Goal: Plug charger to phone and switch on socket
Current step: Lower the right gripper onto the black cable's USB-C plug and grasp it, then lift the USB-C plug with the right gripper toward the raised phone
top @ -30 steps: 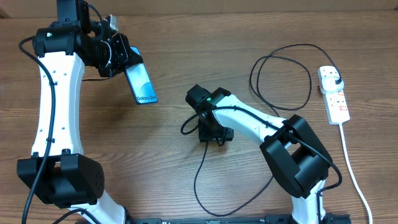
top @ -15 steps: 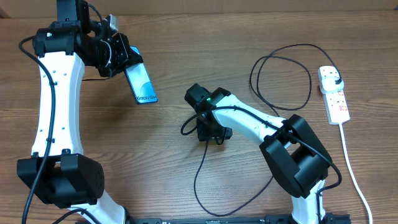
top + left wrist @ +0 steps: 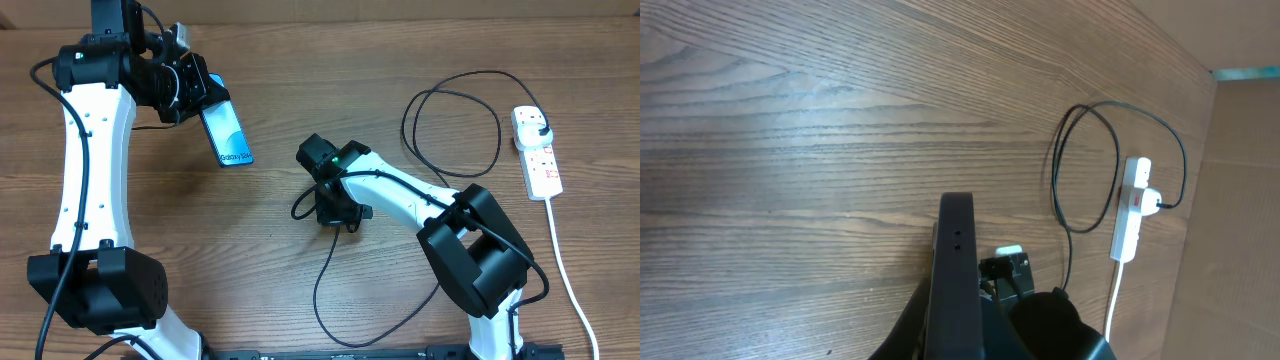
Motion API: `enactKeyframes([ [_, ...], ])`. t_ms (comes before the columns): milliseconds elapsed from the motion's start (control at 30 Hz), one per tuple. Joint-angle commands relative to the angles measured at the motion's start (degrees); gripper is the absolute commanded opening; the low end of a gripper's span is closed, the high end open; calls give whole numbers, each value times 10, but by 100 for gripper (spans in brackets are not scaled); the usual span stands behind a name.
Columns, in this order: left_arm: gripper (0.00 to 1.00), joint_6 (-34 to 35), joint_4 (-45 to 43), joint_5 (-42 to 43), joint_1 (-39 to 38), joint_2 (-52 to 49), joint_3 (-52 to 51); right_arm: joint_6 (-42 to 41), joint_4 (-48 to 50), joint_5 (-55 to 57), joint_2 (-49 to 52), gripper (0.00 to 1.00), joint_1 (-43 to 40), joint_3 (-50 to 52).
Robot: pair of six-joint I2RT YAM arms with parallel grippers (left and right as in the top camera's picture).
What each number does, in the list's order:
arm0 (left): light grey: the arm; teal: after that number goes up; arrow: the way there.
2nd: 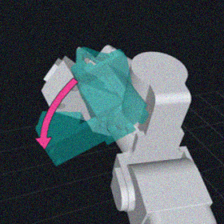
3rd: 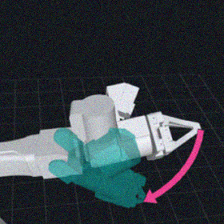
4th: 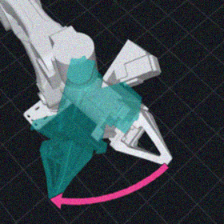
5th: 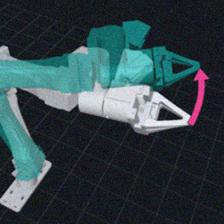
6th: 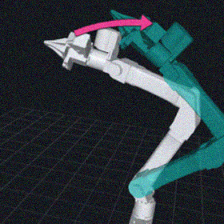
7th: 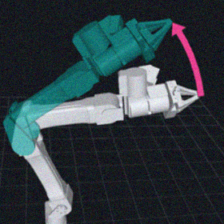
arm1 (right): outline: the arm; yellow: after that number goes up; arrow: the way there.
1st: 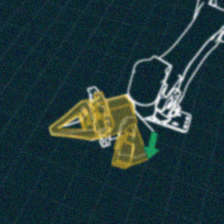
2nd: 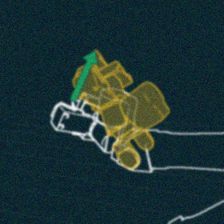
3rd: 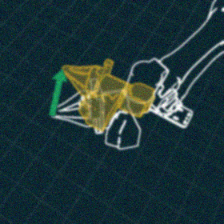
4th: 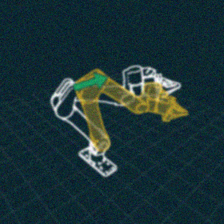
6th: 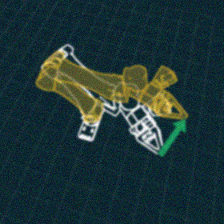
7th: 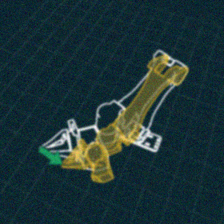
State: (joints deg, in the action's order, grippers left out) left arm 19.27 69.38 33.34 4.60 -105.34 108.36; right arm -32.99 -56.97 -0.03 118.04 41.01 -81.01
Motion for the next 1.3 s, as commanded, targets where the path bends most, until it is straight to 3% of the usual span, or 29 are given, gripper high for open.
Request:
enactKeyframes([
  [0, 5, -11, -3, 6, -1, 4, 4, -2, 5, 3, 10, 4, 2, -11],
  [333, 5, -11, -4, 8, -1, 4, 4, 1, -4, -11, 10, 4, -8, -40],
  [500, 5, -8, -6, 14, -1, 4, 4, 8, -58, -26, 8, 4, -36, -83],
  [700, 4, -8, -33, 84, -1, 4, 4, 88, -72, -188, -22, 4, -97, -130],
  [800, 5, -8, -53, 130, -1, 4, 4, 140, -52, -322, -50, 4, -139, -132],
  [967, 4, 28, -122, 247, -1, 4, 4, 199, -9, -487, -78, 4, -188, -132],
  [1133, 4, 99, -219, 287, -1, 4, 4, 200, 55, -607, -82, 4, -215, -132],
  [1267, 4, 213, -331, 287, -1, 4, 4, 197, 83, -665, -82, 4, -218, -132],
])
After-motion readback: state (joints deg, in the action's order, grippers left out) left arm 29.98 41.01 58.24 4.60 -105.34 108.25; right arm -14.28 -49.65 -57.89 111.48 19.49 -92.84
